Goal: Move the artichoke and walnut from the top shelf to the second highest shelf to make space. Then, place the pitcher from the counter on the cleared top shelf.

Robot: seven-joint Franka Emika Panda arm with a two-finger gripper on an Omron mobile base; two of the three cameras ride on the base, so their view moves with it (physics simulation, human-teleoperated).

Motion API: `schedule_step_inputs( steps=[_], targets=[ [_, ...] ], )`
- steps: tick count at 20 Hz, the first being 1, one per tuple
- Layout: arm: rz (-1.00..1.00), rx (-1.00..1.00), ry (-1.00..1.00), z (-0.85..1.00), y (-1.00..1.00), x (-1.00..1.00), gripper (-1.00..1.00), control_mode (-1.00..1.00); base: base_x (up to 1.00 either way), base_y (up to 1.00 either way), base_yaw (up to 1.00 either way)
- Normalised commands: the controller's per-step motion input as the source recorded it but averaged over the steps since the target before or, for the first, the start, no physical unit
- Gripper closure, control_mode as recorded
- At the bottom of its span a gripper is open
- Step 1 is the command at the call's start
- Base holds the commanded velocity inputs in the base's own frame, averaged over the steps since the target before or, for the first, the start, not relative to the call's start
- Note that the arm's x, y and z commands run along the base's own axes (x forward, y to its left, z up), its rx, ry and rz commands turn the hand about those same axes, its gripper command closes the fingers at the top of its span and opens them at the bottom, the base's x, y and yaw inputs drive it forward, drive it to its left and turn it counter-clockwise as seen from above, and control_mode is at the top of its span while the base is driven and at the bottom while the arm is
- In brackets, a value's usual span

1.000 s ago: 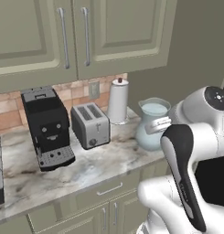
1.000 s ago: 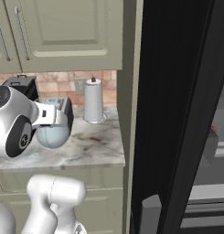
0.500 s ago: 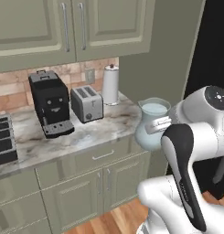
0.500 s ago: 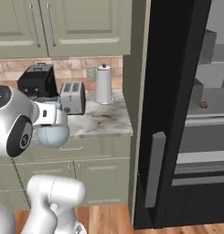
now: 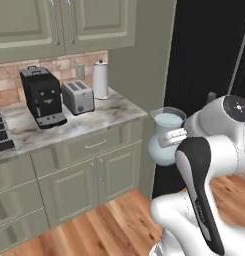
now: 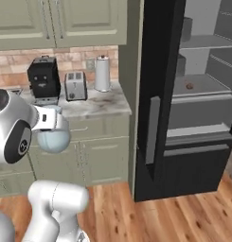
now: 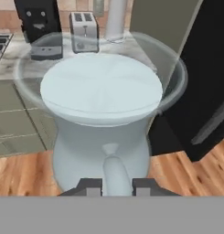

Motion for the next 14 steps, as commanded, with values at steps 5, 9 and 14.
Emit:
schedule_step_inputs(
  steps=[5,9,14],
  targets=[
    [0.0,0.0,0.0,0.0,0.0,0.0,1.0,1.0,-0.27,-0.37,-0.37],
    [0.0,0.0,0.0,0.0,0.0,0.0,1.0,1.0,-0.01,-0.59,-0.34],
    [0.0,0.0,0.0,0.0,0.0,0.0,1.0,1.0,0.08,-0.75,-0.29]
  ],
)
